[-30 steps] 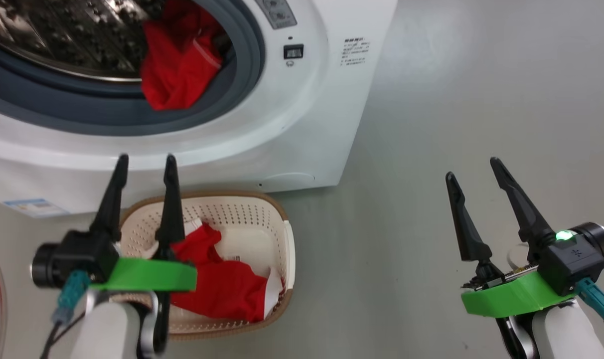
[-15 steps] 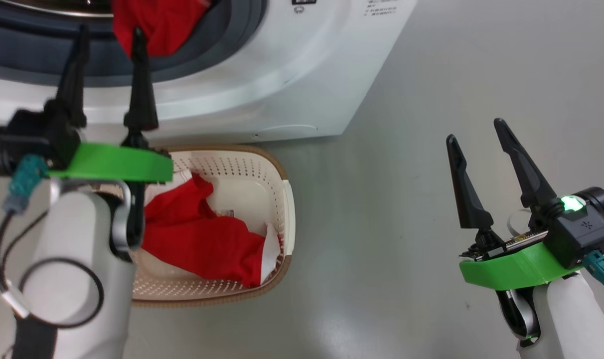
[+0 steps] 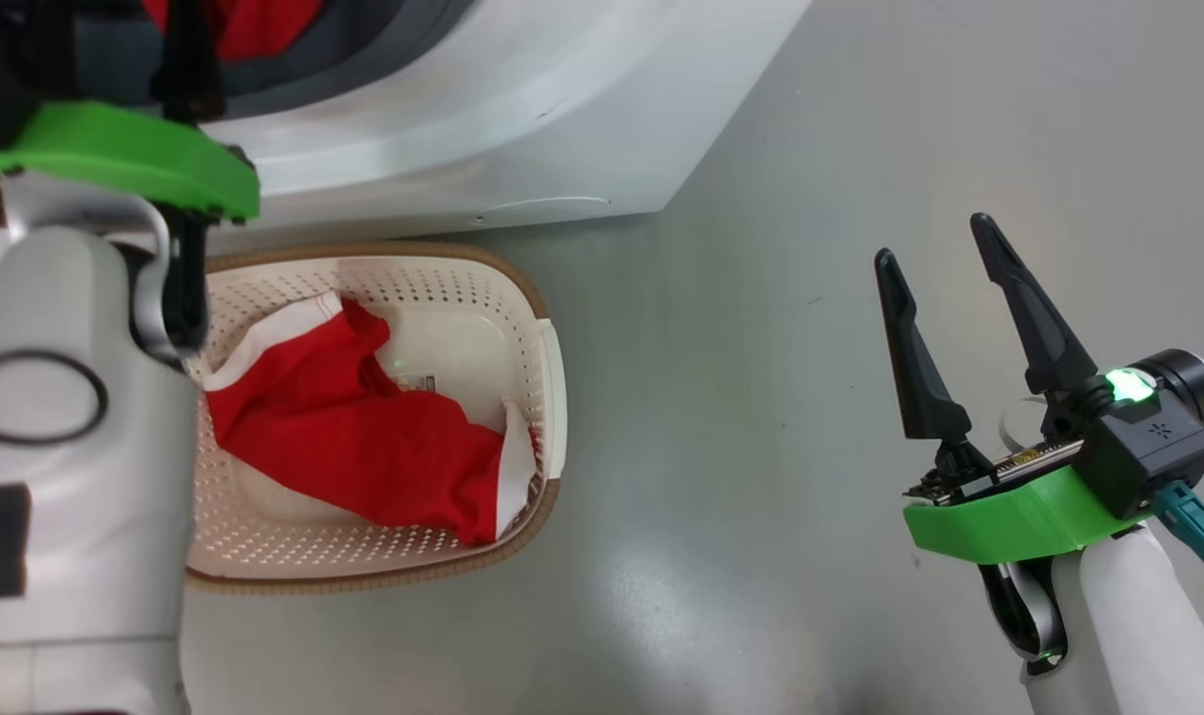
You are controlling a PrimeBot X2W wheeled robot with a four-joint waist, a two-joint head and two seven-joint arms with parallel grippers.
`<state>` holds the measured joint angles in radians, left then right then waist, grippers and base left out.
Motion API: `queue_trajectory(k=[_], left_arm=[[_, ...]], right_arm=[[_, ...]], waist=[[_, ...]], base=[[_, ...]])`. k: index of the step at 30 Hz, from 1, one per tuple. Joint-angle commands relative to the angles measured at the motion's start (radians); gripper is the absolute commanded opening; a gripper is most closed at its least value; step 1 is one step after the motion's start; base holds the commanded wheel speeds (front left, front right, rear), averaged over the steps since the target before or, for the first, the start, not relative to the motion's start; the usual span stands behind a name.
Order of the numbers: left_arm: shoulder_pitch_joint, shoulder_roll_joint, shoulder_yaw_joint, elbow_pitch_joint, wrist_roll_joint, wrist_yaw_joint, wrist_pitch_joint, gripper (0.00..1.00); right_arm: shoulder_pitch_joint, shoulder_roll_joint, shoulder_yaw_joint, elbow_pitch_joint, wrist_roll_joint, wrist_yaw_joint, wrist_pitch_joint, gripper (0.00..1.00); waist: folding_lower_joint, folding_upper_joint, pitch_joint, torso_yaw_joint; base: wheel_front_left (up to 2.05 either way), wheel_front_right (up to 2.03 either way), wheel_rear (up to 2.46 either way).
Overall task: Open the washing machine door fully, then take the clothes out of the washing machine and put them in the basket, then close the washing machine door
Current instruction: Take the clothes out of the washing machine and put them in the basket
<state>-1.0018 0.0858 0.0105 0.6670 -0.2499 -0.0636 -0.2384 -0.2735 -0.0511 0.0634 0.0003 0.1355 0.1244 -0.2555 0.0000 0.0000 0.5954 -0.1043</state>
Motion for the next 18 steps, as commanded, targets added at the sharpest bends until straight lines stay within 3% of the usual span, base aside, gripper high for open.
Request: queue_trajectory(k=[1, 7, 18], left_arm=[[-0.028, 0.048, 0.024, -0.004, -0.003, -0.008, 0.003, 1.00], [-0.133, 0.065, 0.003, 0.118, 0.006, -0.005, 0.051, 1.00], [-0.282, 0.078, -0.053, 0.270, 0.019, -0.016, 0.235, 1.00]], right_arm=[[-0.009, 0.001, 0.025, -0.018, 0.017, 0.006, -0.006, 1.00], [-0.021, 0.001, 0.024, -0.005, 0.019, 0.006, -0.006, 1.00], [-0.033, 0.001, 0.051, 0.014, 0.032, 0.006, -0.006, 1.00]], waist=[[0.0000, 0.0000, 0.004, -0.005], [0.0000, 0.0000, 0.017, -0.007], [0.0000, 0.0000, 0.021, -0.018]], base=[[0.00, 0.00, 0.00], [0.00, 0.00, 0.00], [0.00, 0.00, 0.00]])
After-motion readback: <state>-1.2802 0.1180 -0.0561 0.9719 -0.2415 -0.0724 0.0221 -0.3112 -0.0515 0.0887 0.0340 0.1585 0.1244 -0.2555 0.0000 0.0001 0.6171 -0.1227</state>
